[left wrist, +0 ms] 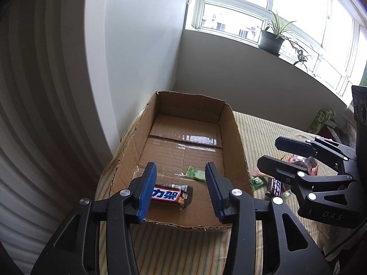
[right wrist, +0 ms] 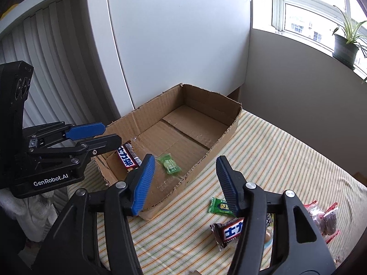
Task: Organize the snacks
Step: 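Withdraw both grippers from the box toward the bagged bread loaf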
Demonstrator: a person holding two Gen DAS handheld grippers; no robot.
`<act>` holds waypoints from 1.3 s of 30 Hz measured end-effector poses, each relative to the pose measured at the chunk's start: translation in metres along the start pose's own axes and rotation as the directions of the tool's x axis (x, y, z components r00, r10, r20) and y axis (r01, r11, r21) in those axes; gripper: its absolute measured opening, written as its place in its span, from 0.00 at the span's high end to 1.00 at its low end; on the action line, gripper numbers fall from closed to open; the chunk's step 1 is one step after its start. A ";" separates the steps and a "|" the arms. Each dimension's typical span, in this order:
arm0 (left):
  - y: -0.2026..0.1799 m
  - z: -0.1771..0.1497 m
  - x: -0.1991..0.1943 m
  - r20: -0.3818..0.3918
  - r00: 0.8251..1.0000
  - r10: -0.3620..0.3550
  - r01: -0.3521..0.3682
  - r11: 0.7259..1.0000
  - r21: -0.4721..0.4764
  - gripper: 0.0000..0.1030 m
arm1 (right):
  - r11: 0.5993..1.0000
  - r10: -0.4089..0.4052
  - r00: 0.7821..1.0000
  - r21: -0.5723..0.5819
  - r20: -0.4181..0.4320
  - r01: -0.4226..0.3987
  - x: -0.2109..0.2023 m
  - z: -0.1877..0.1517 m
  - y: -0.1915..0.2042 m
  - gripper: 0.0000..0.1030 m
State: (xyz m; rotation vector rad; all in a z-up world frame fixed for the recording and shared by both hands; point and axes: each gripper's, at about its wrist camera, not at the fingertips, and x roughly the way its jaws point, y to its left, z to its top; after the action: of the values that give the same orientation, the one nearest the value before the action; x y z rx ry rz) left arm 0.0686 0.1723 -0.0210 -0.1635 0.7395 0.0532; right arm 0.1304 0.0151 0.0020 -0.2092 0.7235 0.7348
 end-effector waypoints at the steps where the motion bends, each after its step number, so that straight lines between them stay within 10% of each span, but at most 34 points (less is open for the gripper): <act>1: -0.002 0.000 -0.002 0.002 1.000 -0.002 0.002 1.000 0.001 0.59 | 1.000 -0.003 1.000 0.005 0.003 0.003 -0.005 -0.002 -0.002 0.44; 17: -0.065 -0.020 -0.026 -0.005 0.996 -0.091 0.091 0.993 0.071 0.58 | 0.985 -0.127 0.992 0.123 0.021 0.123 -0.086 -0.051 -0.052 0.44; 24: -0.096 -0.031 -0.024 -0.030 0.988 -0.150 0.152 0.985 0.076 0.39 | 0.952 -0.218 0.976 0.215 -0.019 0.217 -0.117 -0.090 -0.098 0.36; 39: -0.184 -0.064 0.008 -0.207 0.928 -0.310 0.336 0.936 0.106 0.36 | 0.864 -0.220 0.964 0.429 -0.147 0.263 -0.147 -0.186 -0.185 0.27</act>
State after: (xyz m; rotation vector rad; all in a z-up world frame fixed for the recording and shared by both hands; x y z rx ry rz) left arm 0.0516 -0.0198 -0.0487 -0.1563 0.8931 -0.3334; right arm 0.0819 -0.2772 -0.0506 0.0866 0.9169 0.3049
